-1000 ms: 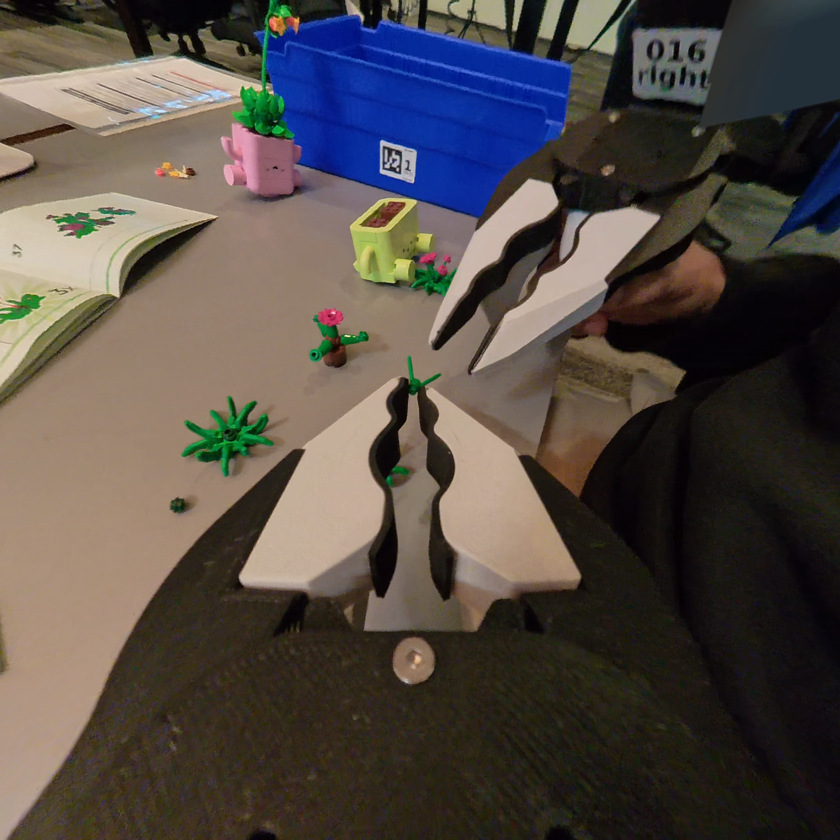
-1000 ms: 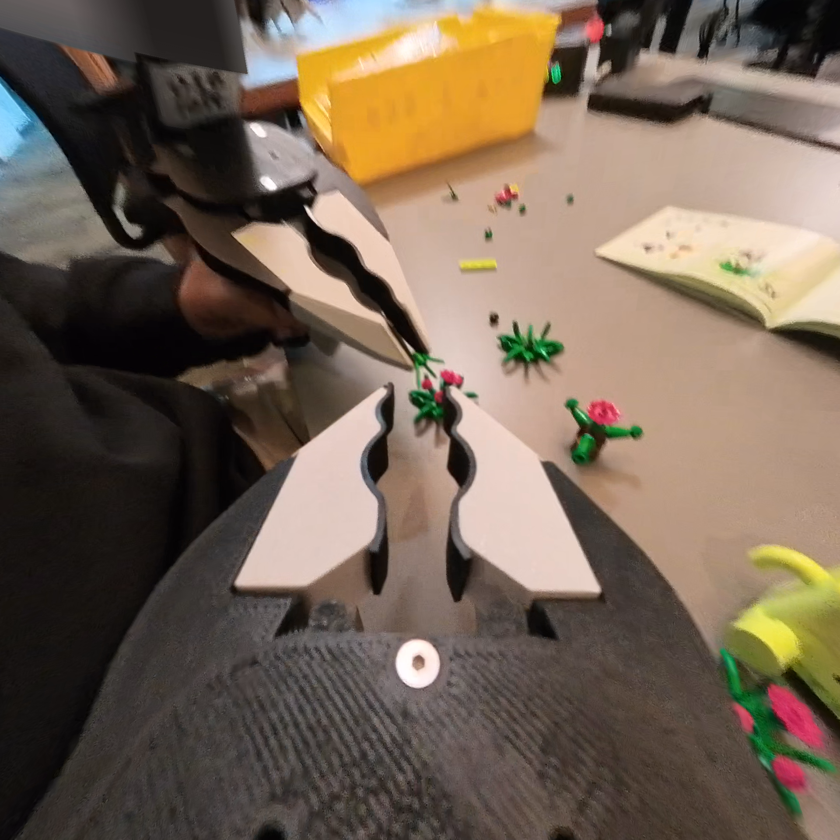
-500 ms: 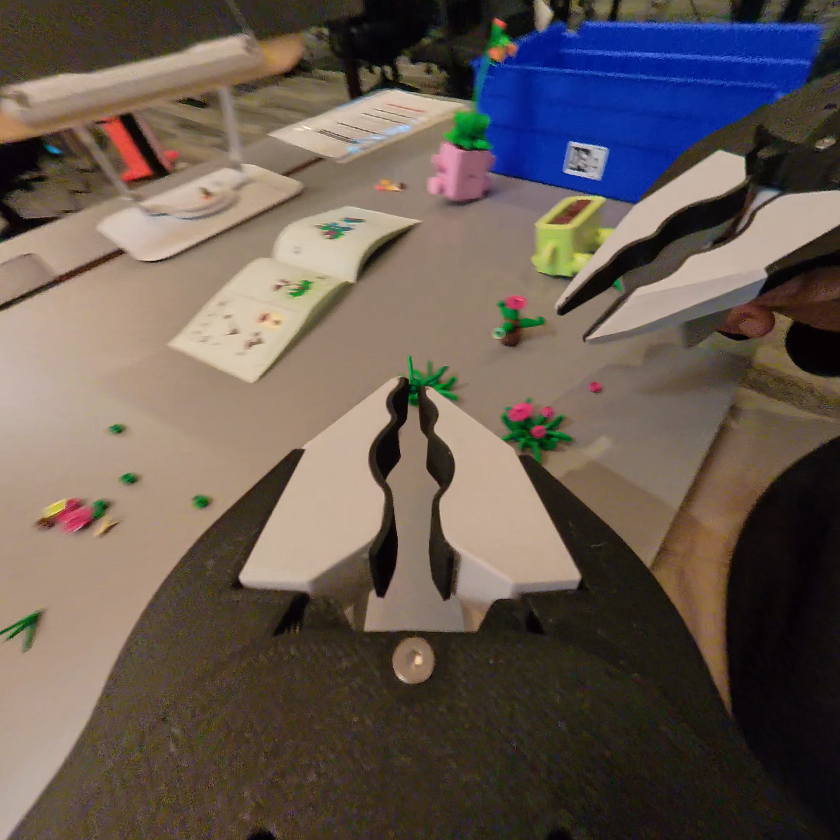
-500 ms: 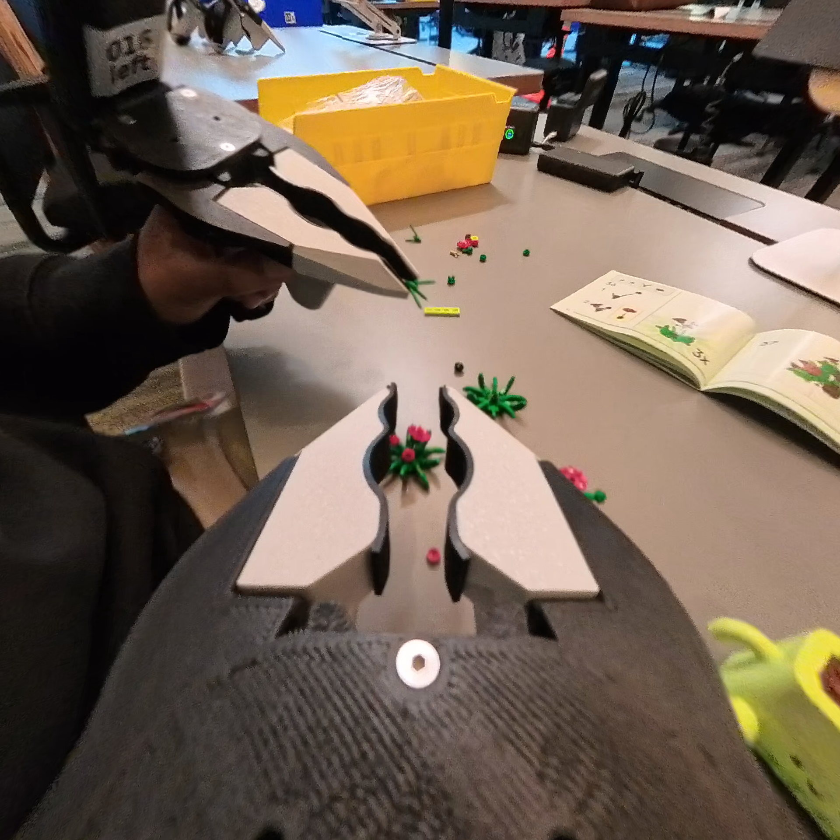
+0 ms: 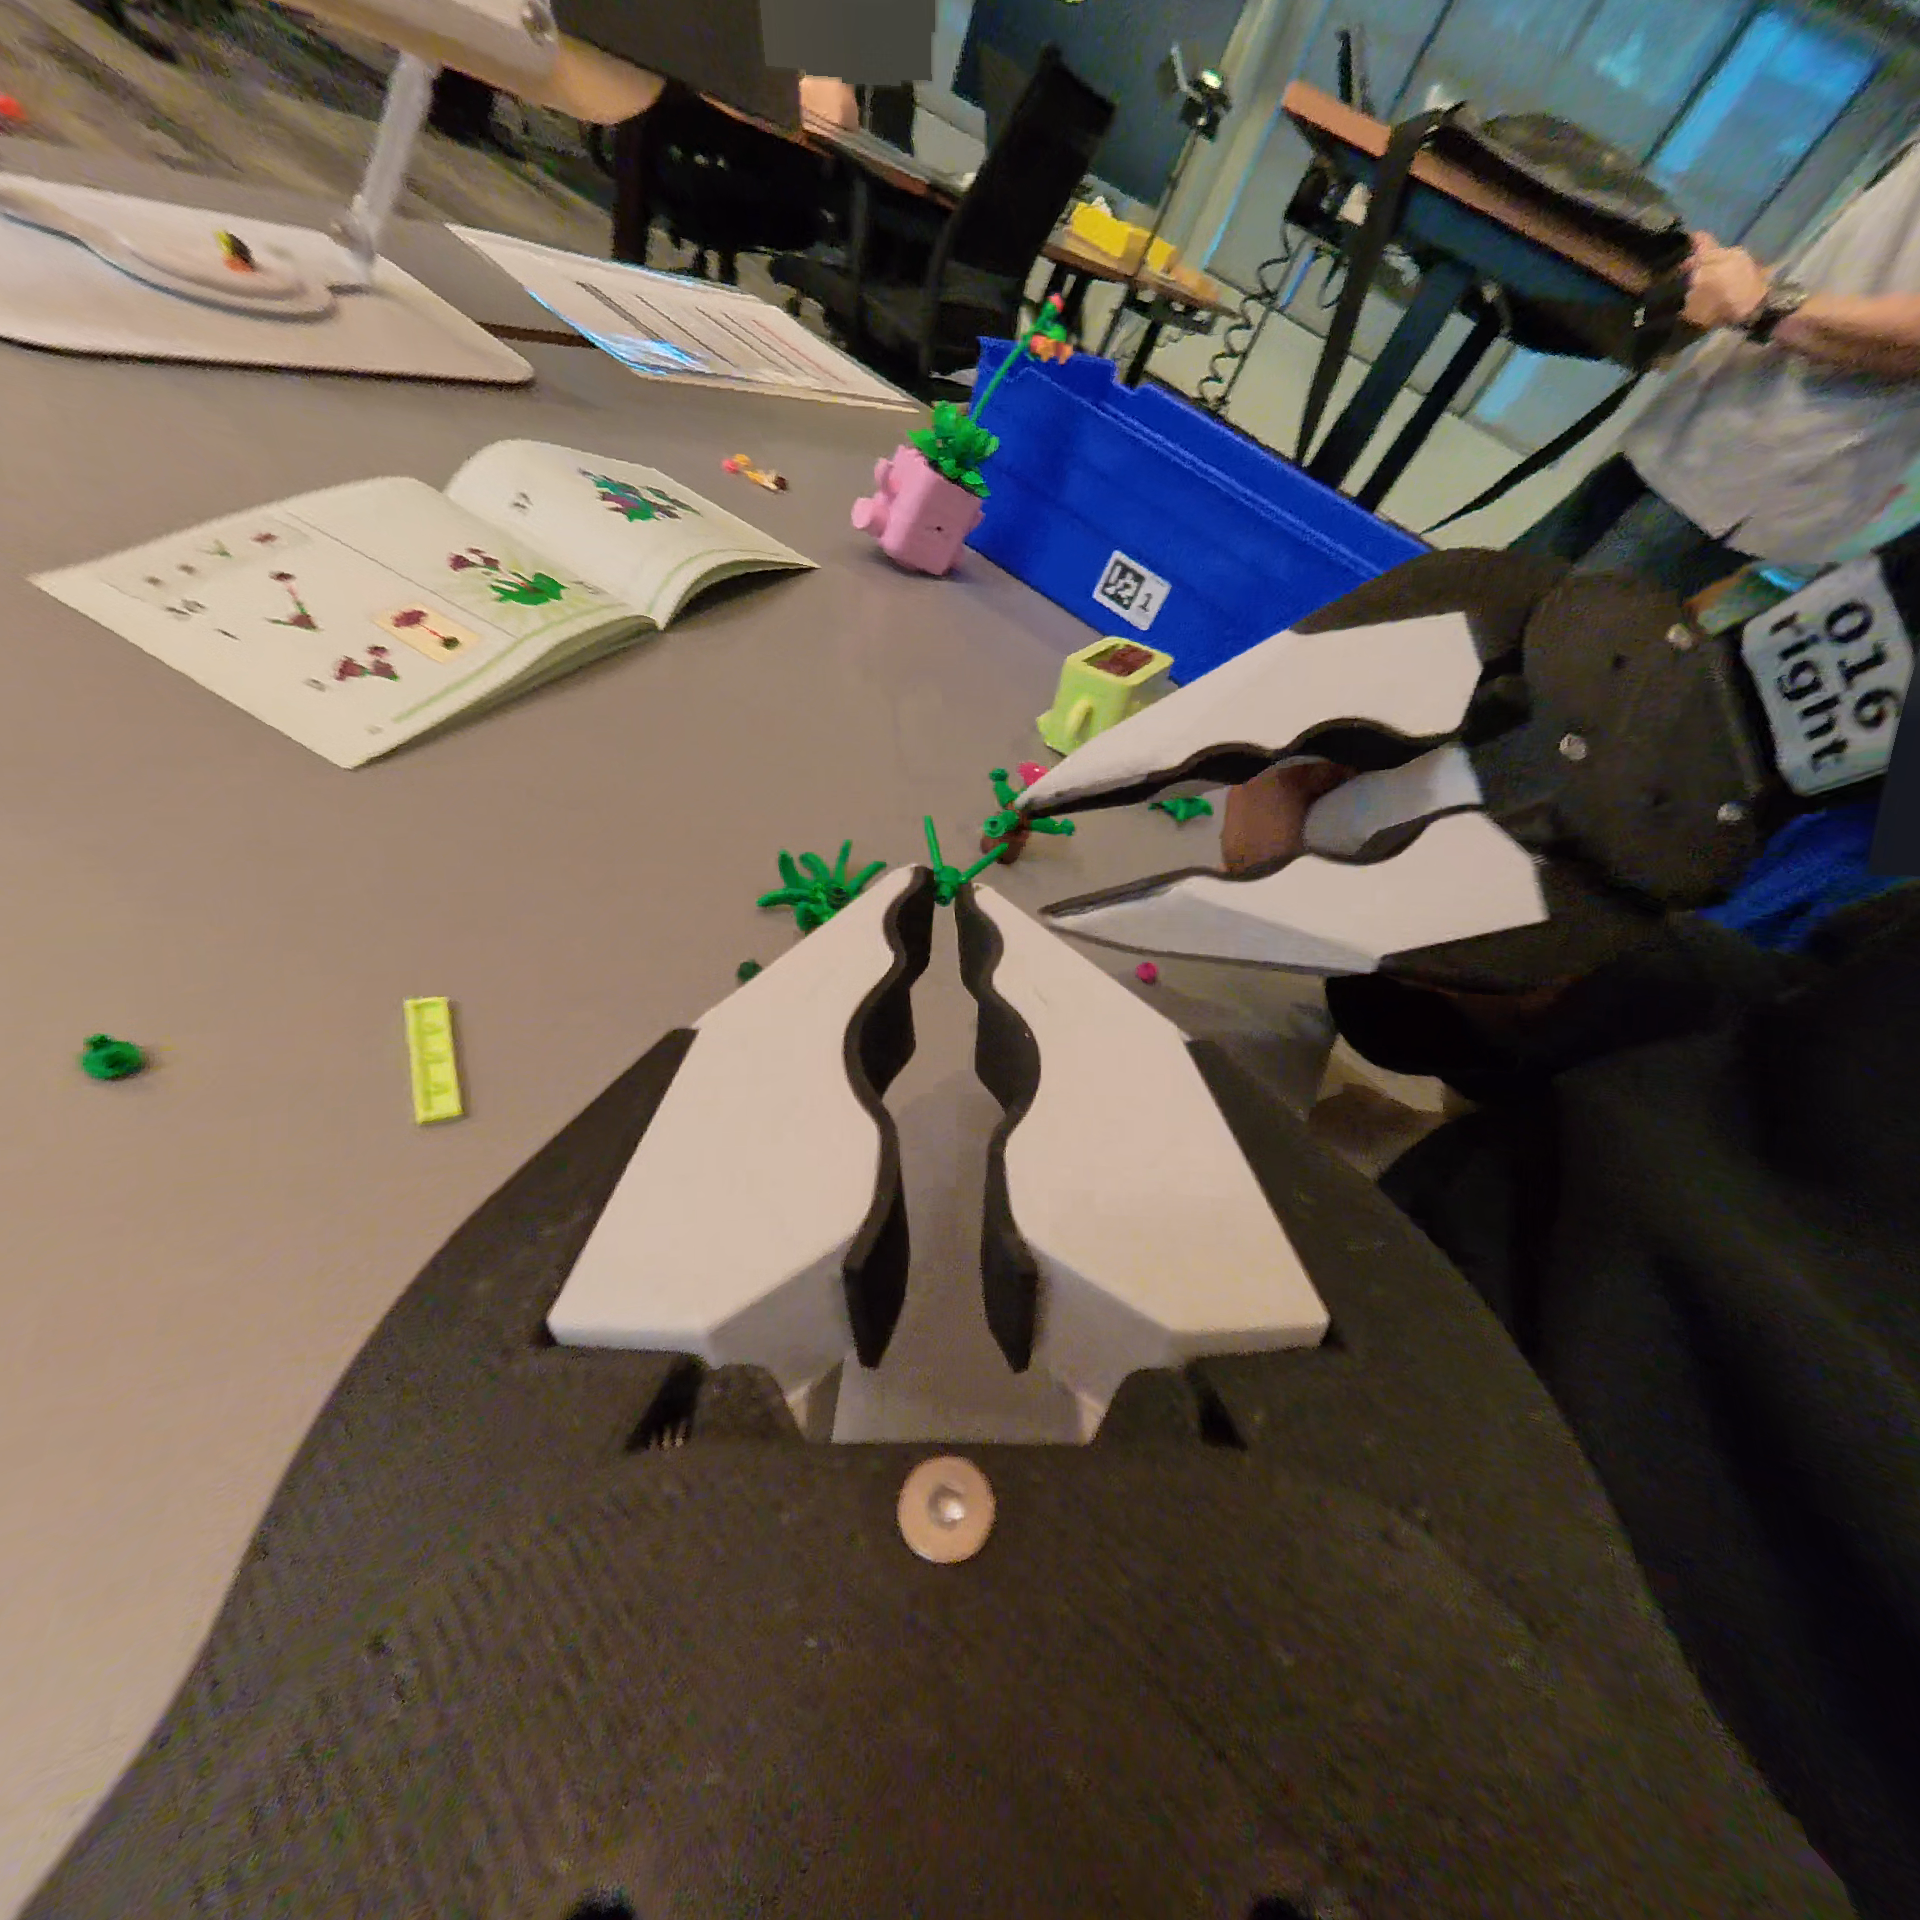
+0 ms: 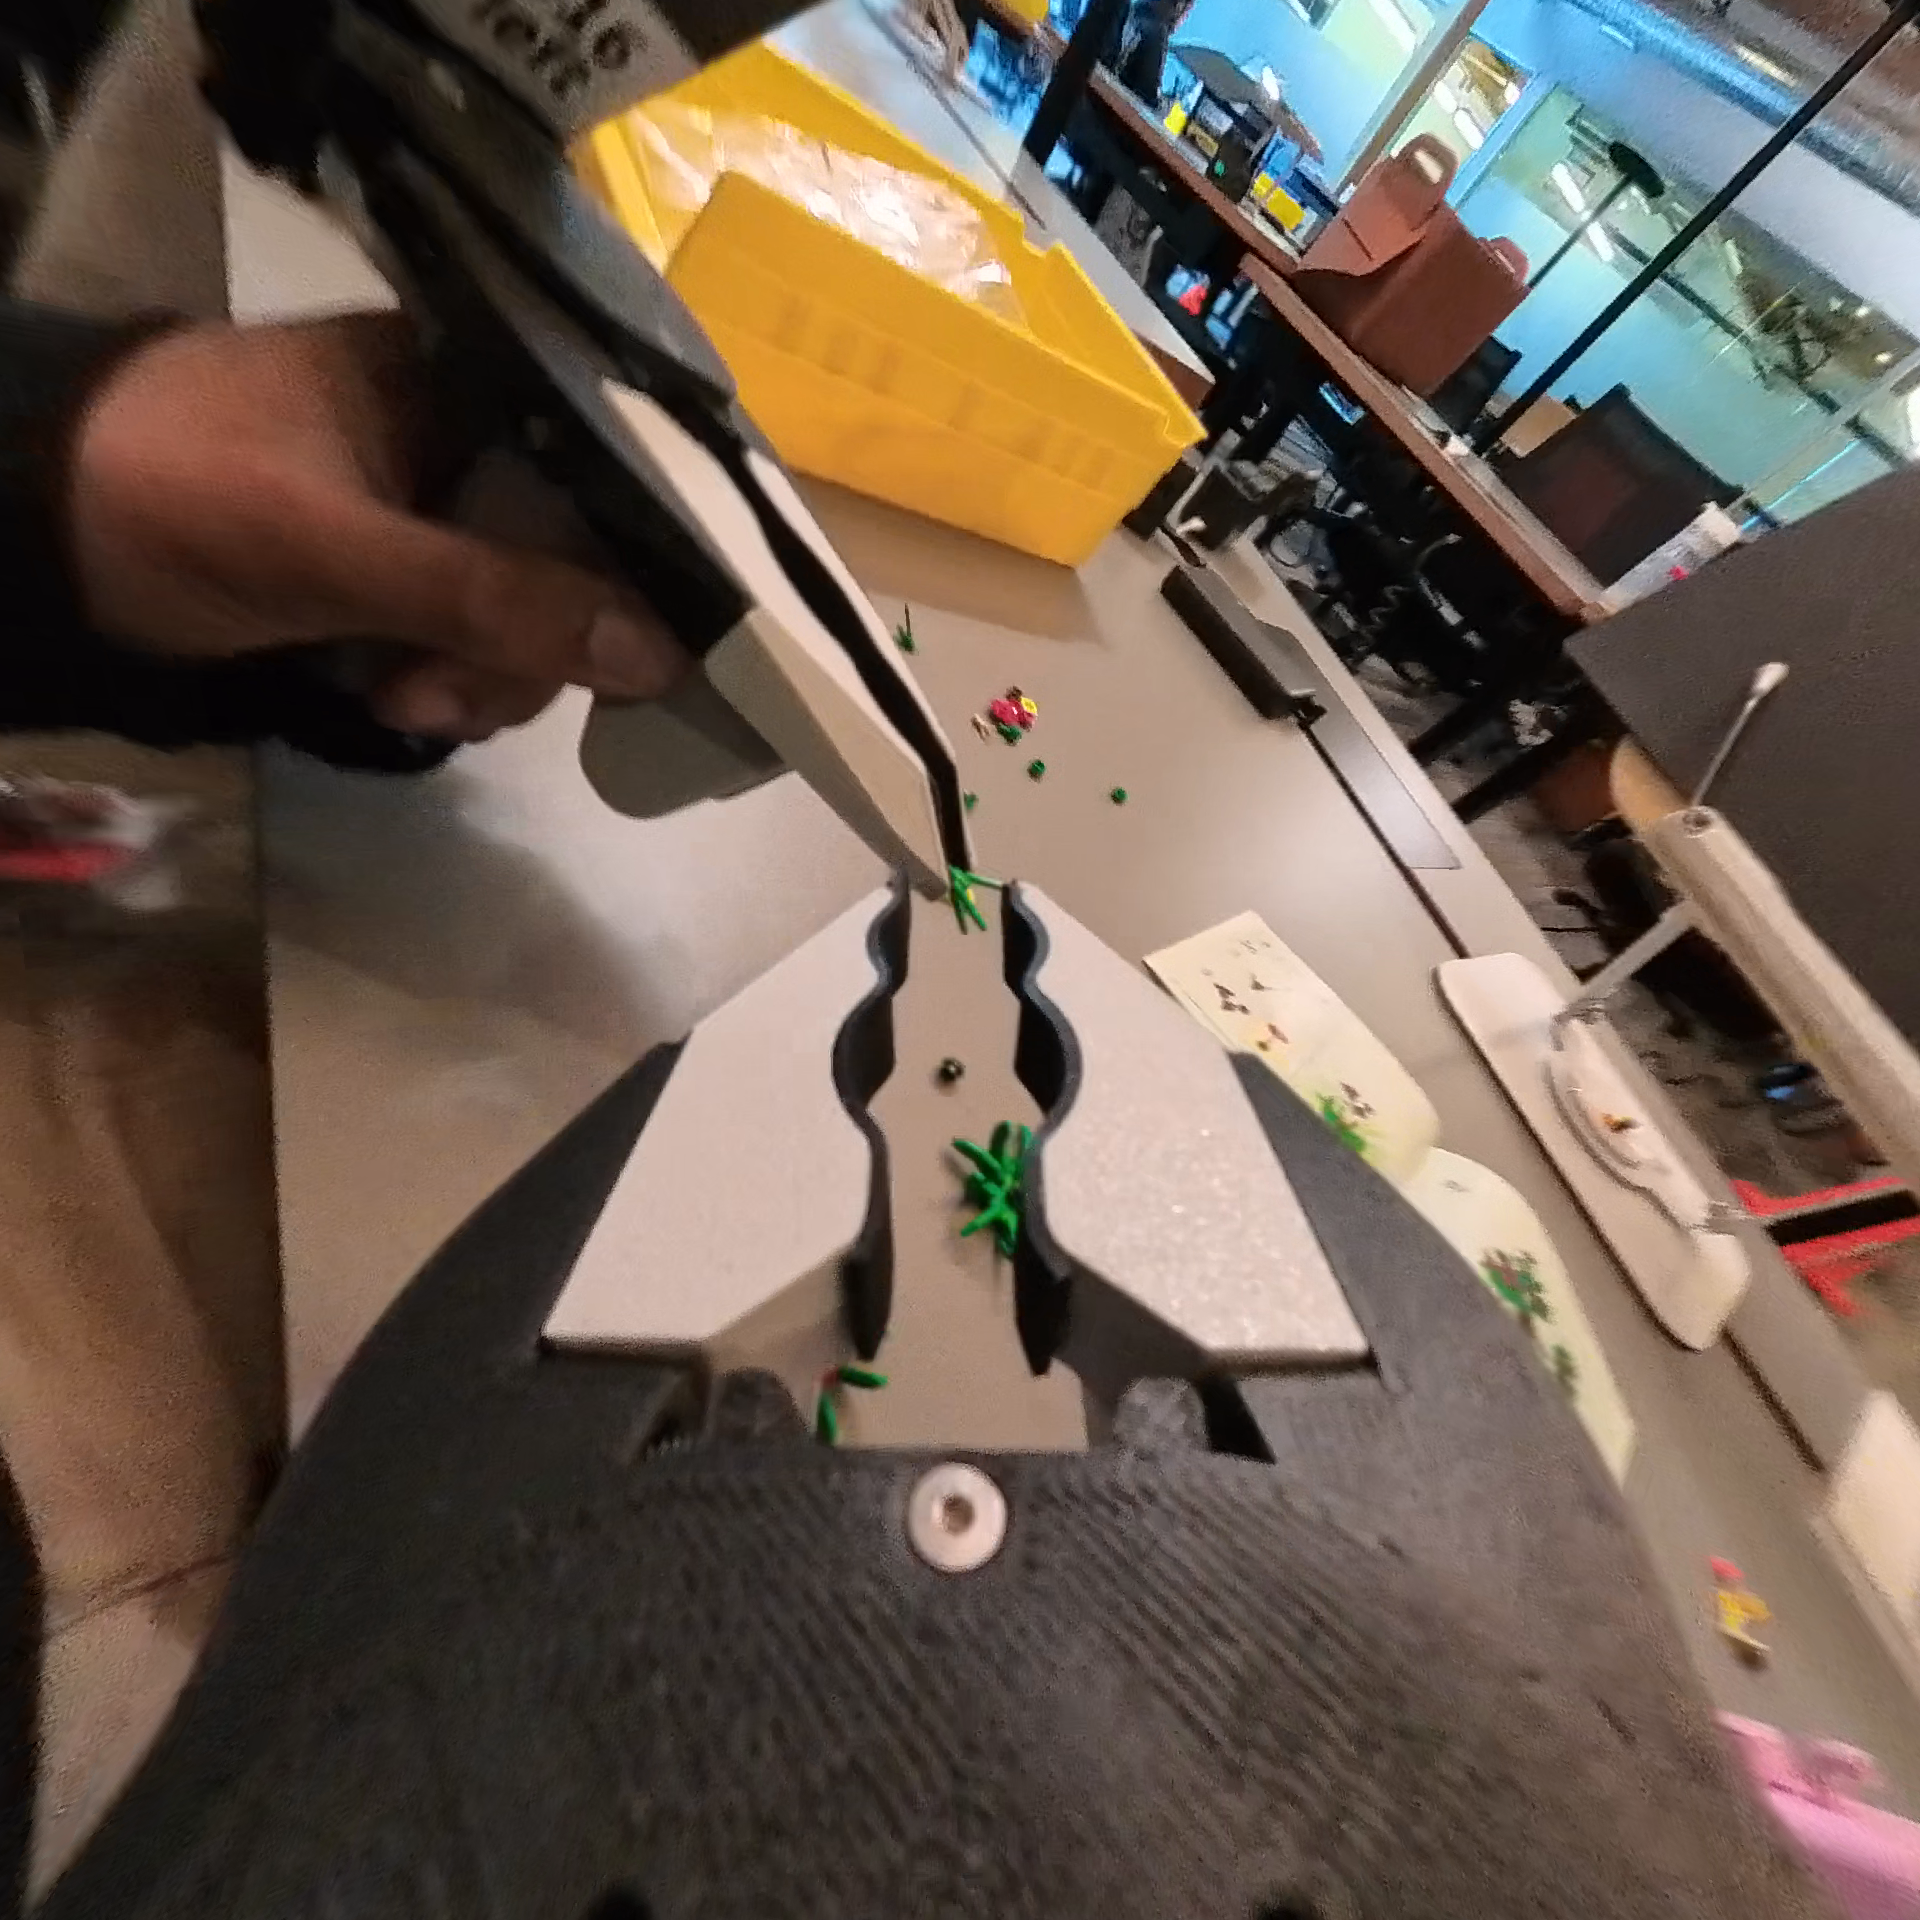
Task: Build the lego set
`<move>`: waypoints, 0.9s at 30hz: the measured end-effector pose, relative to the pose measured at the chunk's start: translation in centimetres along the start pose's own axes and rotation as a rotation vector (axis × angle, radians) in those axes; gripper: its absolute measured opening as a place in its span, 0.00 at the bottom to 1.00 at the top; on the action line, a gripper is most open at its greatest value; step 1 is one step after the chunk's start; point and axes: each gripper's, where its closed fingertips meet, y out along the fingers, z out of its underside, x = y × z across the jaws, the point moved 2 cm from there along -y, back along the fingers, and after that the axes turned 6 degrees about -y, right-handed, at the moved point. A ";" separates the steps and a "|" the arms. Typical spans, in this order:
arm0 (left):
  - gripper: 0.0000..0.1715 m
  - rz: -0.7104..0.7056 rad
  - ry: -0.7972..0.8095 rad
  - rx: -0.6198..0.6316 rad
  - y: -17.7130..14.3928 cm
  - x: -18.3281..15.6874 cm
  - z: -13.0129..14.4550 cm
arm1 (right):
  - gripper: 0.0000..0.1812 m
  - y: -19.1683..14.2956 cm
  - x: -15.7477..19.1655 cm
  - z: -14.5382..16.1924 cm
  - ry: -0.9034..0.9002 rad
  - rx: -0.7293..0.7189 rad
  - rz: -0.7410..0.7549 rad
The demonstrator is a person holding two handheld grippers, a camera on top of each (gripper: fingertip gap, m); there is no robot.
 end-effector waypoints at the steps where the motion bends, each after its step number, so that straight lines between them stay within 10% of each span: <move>1: 0.01 0.015 -0.008 0.006 0.1 -0.1 0.1 | 0.09 0.1 0.1 0.4 -0.032 0.025 0.005; 12: 0.02 0.063 0.053 0.057 1.0 -1.4 0.9 | 0.00 -0.4 0.6 2.3 -0.073 0.084 -0.033; 17: 0.21 0.134 0.070 -0.039 0.7 -2.7 -0.3 | 0.00 -1.9 -0.7 1.4 0.233 -0.046 -0.061; 22: 0.10 0.298 0.031 -0.064 0.7 -4.8 -0.4 | 0.00 -3.5 -1.3 -0.3 0.673 -0.277 -0.238; 27: 0.01 0.344 -0.003 -0.103 0.4 -5.3 -0.8 | 0.00 -3.5 -0.6 0.3 0.648 -0.236 -0.255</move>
